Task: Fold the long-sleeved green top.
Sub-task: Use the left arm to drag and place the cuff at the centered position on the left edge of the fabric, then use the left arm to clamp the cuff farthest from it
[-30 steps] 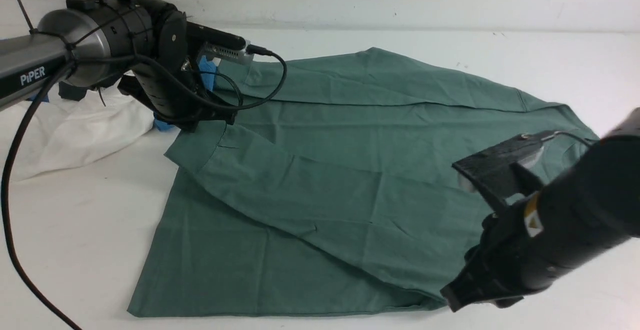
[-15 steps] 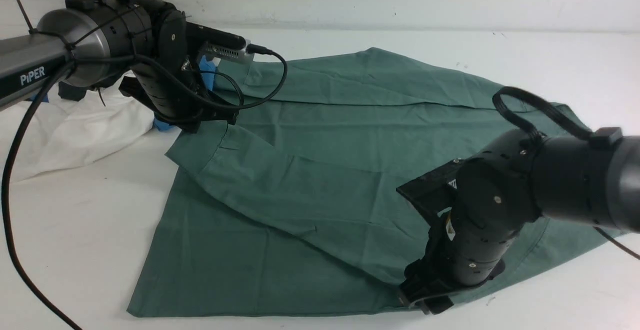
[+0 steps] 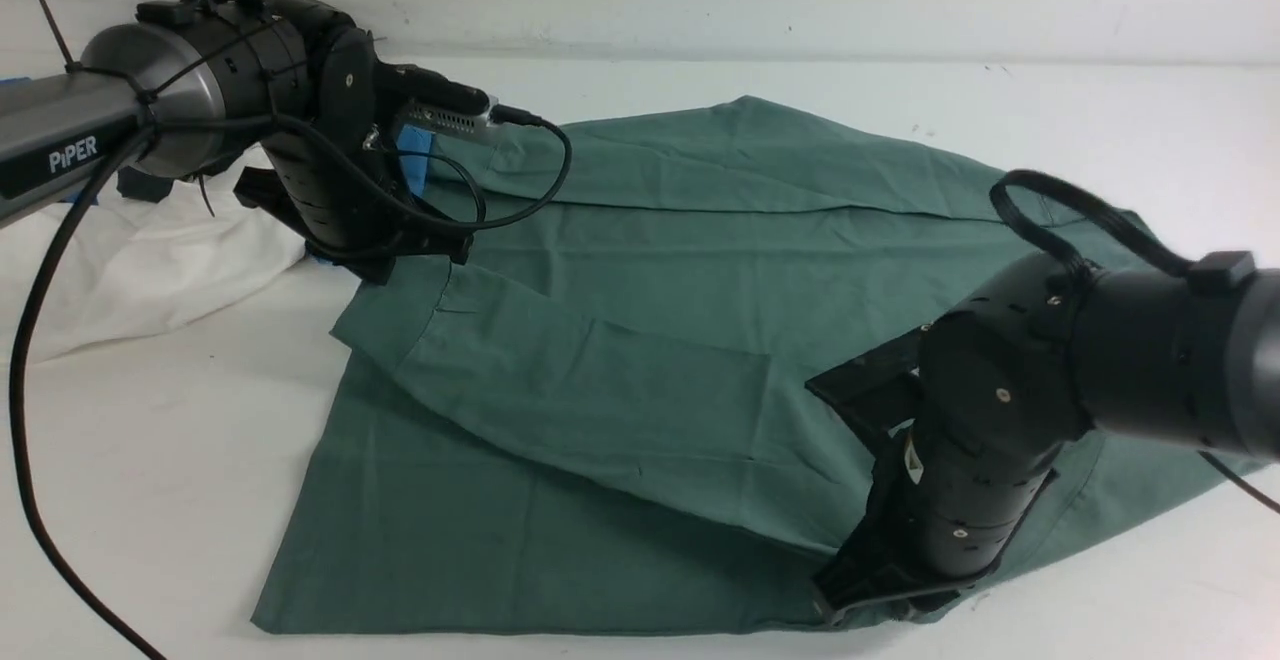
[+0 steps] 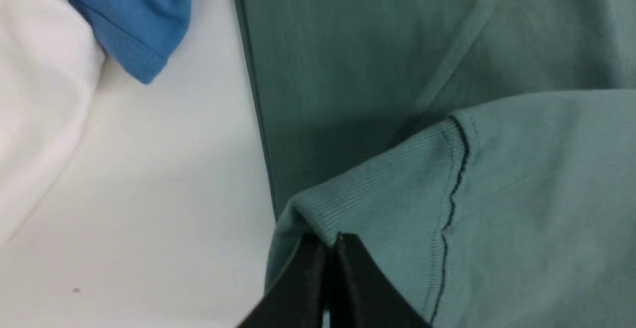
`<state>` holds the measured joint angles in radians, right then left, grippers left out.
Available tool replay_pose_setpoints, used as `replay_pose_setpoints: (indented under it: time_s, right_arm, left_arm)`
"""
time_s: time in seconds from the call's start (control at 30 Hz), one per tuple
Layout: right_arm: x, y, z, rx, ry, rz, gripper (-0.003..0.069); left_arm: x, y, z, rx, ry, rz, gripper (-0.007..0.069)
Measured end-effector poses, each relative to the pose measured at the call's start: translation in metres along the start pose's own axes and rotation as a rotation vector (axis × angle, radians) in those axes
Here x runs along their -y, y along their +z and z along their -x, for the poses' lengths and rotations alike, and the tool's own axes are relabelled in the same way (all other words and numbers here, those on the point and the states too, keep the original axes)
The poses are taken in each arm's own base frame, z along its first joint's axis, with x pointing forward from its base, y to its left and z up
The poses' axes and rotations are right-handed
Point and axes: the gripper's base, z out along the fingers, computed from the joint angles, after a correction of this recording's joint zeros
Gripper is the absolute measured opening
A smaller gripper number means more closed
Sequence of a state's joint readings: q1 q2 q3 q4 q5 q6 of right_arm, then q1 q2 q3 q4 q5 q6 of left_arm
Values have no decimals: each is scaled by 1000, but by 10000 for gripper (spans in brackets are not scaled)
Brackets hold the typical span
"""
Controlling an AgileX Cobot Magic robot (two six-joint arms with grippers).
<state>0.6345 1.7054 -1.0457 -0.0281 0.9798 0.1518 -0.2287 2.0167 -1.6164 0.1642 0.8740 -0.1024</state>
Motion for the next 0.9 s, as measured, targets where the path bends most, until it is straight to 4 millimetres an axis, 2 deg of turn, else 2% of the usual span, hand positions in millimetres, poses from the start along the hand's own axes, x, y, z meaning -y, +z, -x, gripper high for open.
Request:
replay_pose_setpoints:
  time_s: [0.13,0.3,0.57,0.77,0.9]
  right_arm:
    - [0,-10,-16,8,55,23,9]
    - [2,-4,-32,-26,78,22,9]
    - [2,-1,-35,-30,123,23,16]
    - [2,-1,-35,-34,124,22,74]
    - [3,-2,-38,-64,121,10,187]
  left_arm:
    - [0,0,-3,-29,0,3,-3]
    - [0,0,-4,-43,-4,0,-3]
    - [0,0,-4,-43,-7,-4,-3]
    - [1,0,-4,-44,-13,-12,20]
    - [1,0,-4,-45,-11,-10,123]
